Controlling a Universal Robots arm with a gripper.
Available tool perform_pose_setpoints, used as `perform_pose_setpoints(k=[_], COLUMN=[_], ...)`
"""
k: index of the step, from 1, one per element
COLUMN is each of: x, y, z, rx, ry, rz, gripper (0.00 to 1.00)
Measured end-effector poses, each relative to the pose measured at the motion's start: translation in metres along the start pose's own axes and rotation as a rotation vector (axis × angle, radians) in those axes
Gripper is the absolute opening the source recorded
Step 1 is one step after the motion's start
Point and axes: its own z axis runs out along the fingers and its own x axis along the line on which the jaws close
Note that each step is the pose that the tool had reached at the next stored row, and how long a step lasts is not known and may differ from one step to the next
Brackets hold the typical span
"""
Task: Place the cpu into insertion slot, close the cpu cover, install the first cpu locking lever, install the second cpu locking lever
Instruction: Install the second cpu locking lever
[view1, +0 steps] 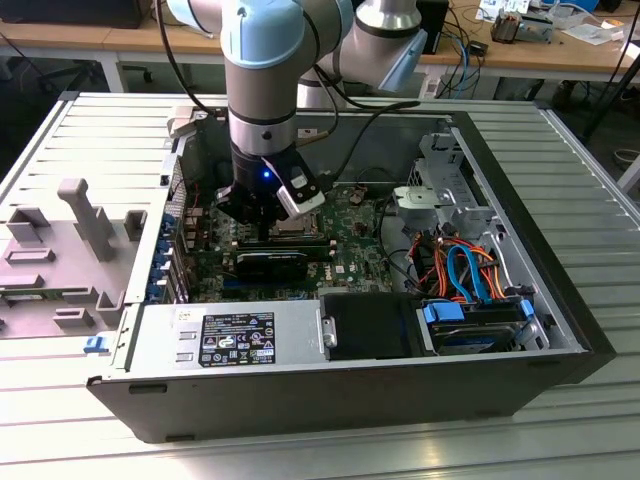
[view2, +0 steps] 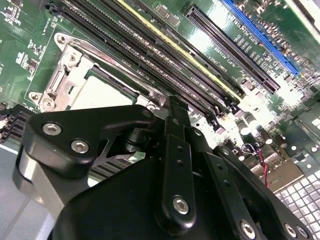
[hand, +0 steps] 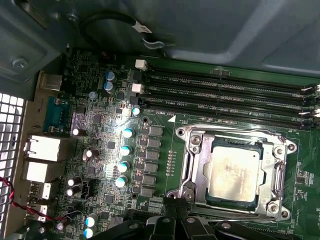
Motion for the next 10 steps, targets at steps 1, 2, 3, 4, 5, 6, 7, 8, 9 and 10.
perform_pose_setpoints(k=[1,2,3,4,5,6,7,8,9,10], x=[0.0000,0.0000,0.0000,0.0000,0.0000,-0.0001,-0.0001,-0.0001,-0.0002,-0.0003], y=[0.0000,0.0000,0.0000,0.0000,0.0001,0.0002,0.0004,0.0008,0.0013,0.0015], z=[0.0000,0.0000,0.0000,0.0000,0.0000,0.0000,0.0000,0.0000,0.0000,0.0001], rx=[-0.0013,-0.0024,-0.0026,-0.0026,-0.0027,-0.0027,-0.0026,-0.0026,-0.0025,-0.0026], ry=[-0.0001,-0.0003,-0.0004,-0.0004,-0.0004,-0.0003,-0.0003,-0.0003,-0.0003,-0.0003], rz=[0.000,-0.001,-0.001,-0.002,-0.002,-0.002,-0.002,-0.002,-0.003,-0.003], gripper=[0.11,0.11,0.11,0.11,0.11,0.11,0.11,0.11,0.11,0.11])
